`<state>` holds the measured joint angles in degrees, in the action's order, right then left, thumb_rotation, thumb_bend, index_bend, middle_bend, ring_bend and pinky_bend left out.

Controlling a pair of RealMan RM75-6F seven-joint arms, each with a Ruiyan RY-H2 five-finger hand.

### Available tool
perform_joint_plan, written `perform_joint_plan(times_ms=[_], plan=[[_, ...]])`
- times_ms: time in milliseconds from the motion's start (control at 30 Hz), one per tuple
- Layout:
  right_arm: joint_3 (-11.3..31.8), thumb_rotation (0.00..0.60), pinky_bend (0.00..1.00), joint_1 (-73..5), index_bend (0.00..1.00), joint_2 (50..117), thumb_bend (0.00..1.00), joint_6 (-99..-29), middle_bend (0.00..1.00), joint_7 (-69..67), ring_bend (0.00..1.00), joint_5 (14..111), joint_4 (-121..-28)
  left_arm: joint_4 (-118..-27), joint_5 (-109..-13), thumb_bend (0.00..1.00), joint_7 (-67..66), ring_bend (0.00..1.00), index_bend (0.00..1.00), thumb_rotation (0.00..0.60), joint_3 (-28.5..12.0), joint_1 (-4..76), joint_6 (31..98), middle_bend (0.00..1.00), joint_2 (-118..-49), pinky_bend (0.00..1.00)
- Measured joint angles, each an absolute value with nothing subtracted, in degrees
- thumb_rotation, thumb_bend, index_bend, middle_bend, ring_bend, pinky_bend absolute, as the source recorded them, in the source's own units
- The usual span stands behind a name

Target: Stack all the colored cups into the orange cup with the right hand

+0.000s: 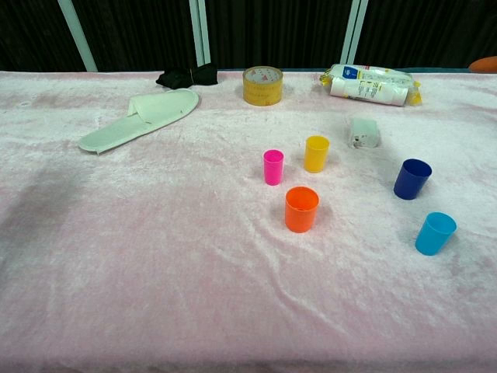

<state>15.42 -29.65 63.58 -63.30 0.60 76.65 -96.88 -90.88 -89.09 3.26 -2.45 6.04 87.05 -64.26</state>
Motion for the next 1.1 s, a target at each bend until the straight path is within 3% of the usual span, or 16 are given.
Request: perform_joint_plan(times_ms=[1100], plan=[[12.9,0.6,0.21,-30.6,0.1,61.9,0.13,-61.4,0.1,6.0,0.15,73.3,-101.8,-91.5,-88.7,0.34,2.2,0.0,0.04,0.6,-2.4,5.4,87.8,0.04,-64.1,0.01]])
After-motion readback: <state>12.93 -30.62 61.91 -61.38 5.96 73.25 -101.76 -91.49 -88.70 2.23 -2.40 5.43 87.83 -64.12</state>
